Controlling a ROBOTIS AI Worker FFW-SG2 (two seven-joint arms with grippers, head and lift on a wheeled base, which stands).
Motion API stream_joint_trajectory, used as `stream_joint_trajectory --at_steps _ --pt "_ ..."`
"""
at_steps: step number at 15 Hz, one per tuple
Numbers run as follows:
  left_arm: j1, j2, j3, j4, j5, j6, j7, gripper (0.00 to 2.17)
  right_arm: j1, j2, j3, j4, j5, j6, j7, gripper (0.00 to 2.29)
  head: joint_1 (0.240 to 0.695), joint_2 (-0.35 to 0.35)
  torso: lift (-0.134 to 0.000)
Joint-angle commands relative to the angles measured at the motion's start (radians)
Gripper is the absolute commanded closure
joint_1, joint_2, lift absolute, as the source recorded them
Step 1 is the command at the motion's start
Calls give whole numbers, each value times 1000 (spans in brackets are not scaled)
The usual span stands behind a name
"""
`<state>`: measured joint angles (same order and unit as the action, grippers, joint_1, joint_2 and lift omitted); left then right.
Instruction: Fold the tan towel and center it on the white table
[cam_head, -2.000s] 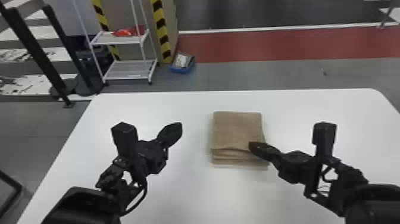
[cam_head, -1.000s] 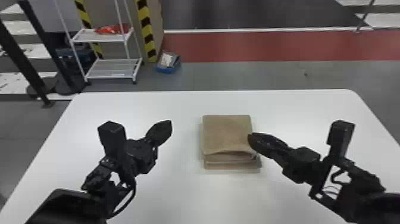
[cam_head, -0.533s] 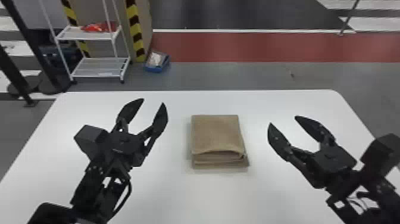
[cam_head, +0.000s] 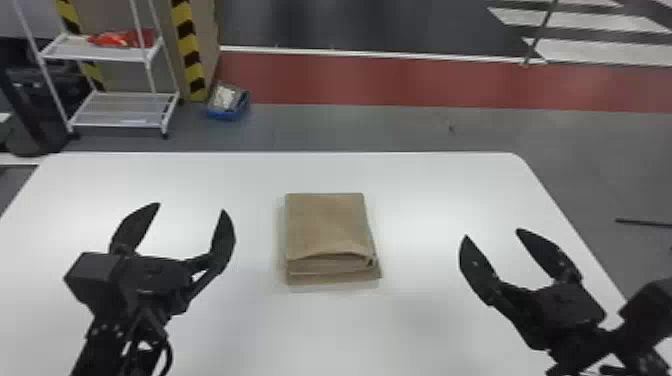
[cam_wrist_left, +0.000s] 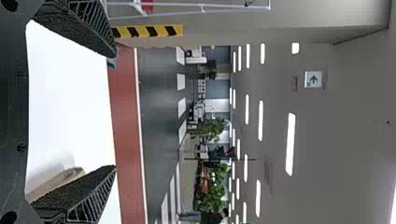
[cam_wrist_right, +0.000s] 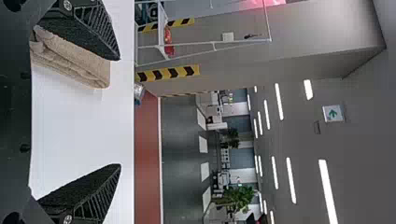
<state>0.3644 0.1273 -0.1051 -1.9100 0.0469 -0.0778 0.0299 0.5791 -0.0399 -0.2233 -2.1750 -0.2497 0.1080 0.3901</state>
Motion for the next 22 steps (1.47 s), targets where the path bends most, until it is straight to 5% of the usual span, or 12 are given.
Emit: stream_joint_trajectory --at_steps 1,7,22 --pt "34 -5 70 2 22 -3 -4 26 5 11 -34 29 -60 -32 3 66 695 -86 -112" --pt "68 -11 91 -26 45 -6 -19 26 19 41 -34 4 -80 -38 -8 66 695 -56 -112" --pt "103 -21 125 -100 125 28 -4 26 41 41 -34 -8 -89 -44 -8 66 695 -32 -112"
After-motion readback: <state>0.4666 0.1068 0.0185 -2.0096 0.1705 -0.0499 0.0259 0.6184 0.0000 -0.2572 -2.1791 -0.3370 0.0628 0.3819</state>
